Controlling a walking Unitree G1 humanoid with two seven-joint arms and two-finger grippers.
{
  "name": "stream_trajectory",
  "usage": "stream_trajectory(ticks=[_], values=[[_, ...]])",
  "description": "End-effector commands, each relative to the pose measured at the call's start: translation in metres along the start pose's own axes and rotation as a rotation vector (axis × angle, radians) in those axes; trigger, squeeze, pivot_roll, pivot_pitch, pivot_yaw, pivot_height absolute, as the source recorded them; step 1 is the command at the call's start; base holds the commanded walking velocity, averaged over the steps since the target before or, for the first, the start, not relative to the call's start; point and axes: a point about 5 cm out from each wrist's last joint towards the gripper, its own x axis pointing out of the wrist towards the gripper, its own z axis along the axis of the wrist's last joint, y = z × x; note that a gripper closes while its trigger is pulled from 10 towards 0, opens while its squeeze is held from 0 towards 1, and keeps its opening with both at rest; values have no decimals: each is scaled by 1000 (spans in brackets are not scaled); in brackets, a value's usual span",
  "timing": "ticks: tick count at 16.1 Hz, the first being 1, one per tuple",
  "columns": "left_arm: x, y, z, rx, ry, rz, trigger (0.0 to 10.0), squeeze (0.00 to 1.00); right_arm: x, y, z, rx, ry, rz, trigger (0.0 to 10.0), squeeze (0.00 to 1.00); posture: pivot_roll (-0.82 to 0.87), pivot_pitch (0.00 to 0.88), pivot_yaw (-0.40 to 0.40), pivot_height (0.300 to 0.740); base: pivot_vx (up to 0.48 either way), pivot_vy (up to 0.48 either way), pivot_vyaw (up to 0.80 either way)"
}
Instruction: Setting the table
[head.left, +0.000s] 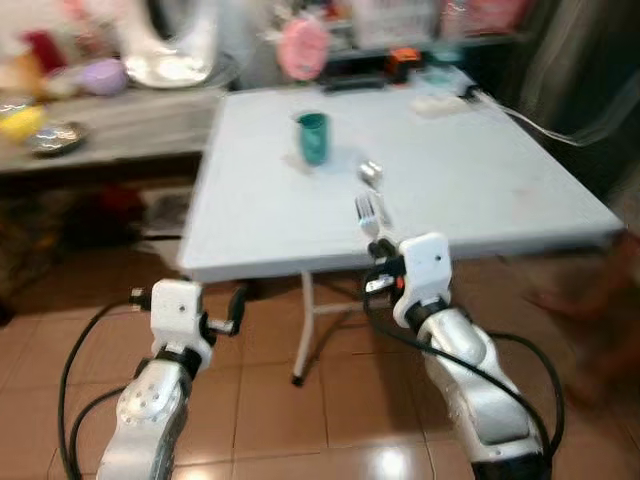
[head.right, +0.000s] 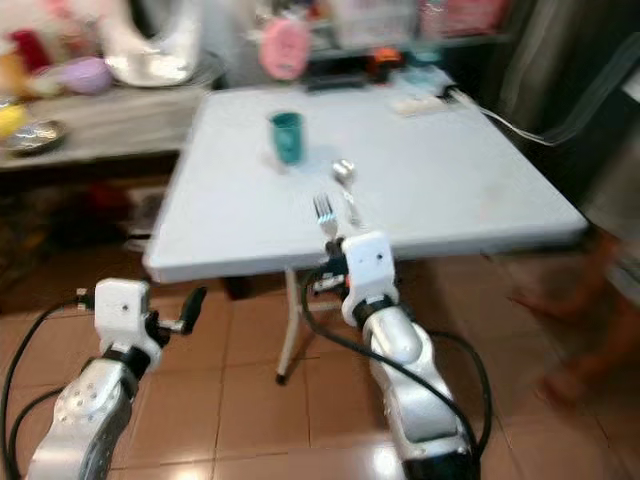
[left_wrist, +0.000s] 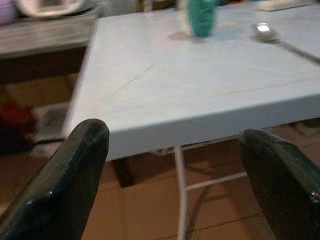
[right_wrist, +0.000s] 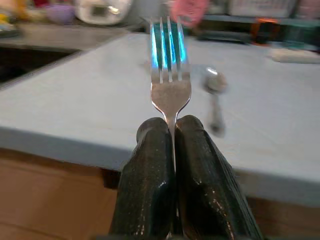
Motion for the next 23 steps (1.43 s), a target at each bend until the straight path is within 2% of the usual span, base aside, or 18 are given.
stream_trajectory(ticks=[1, 7, 13, 20, 23], values=[[0, -1, 1, 12, 1, -6, 10000, 0, 0, -1, 3, 4, -12, -8, 10000, 0, -215, 25, 93, 740, 0, 446, -544], [0, -3, 1, 10, 0, -10, 10000, 0, 1, 1, 3, 3, -16, -3, 10000, 0, -210, 27, 93, 740, 0, 474, -509], [4, -11, 3, -1, -3, -30, 10000, 0, 1, -2, 3, -14, -24, -14, 10000, 0, -216, 26, 98, 740, 0, 480, 0], [6, -12, 4, 6, -3, -33, 10000, 0, 1, -4, 4, -32, -33, -22, 10000, 0, -220, 25, 106, 740, 0, 480, 0], [7, -12, 4, 10, -1, -32, 10000, 0, 0, -4, 3, -27, -32, -25, 10000, 0, -219, 26, 108, 740, 0, 480, 760]])
